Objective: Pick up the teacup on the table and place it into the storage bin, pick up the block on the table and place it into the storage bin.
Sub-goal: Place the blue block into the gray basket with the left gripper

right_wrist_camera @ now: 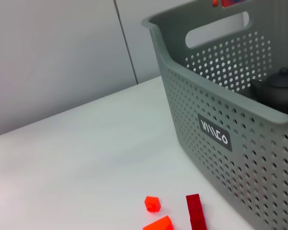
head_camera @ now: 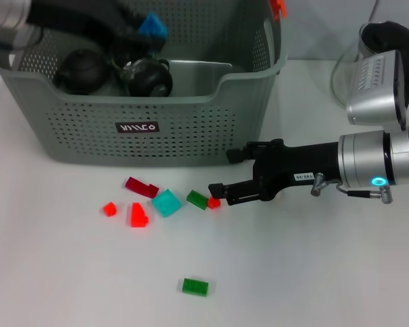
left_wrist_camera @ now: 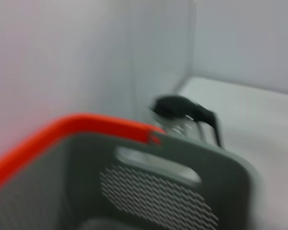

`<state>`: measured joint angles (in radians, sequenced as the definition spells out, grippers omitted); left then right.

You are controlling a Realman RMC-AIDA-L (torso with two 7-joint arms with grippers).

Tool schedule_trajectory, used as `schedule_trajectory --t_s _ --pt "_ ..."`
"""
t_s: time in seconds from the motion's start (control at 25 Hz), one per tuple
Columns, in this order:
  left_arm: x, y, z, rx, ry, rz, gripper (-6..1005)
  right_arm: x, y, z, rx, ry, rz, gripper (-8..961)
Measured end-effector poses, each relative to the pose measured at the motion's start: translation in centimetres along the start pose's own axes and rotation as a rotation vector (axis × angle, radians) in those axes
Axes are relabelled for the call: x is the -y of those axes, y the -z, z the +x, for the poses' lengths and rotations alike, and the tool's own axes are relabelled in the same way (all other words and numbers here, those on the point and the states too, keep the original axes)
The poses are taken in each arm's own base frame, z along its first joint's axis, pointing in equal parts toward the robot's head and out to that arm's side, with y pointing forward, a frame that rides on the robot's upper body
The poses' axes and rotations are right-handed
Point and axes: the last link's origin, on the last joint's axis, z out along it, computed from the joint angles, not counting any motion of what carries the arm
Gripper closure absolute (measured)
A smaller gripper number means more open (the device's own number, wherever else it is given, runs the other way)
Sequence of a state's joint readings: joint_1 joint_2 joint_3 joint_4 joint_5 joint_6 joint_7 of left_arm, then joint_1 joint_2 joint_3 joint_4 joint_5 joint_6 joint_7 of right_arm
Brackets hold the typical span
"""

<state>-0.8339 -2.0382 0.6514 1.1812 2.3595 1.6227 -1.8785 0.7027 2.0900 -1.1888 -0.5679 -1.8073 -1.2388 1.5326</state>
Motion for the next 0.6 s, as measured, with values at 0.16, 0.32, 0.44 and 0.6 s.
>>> schedule_trajectory --t_s 0.16,0.32,0.44,0.6 --pt "1.4 -1.8 1.1 -0.04 0.017 0.086 597 0.0 0.0 -0.2 0.0 0.007 -0.003 34" --pt "2.2 -3.2 1.4 -0.042 0.036 0.149 585 0.1 0.0 -0.3 -0.003 0.011 -0.004 34" --pt "2.5 -4.2 1.3 -0.023 0.038 0.181 572 0.1 0.0 -0.3 -0.005 0.011 -0.005 34" --pt "3.0 -5.0 1.0 -0.026 0.045 0.248 556 0.1 0.2 -0.3 -0.008 0.012 -0.009 34"
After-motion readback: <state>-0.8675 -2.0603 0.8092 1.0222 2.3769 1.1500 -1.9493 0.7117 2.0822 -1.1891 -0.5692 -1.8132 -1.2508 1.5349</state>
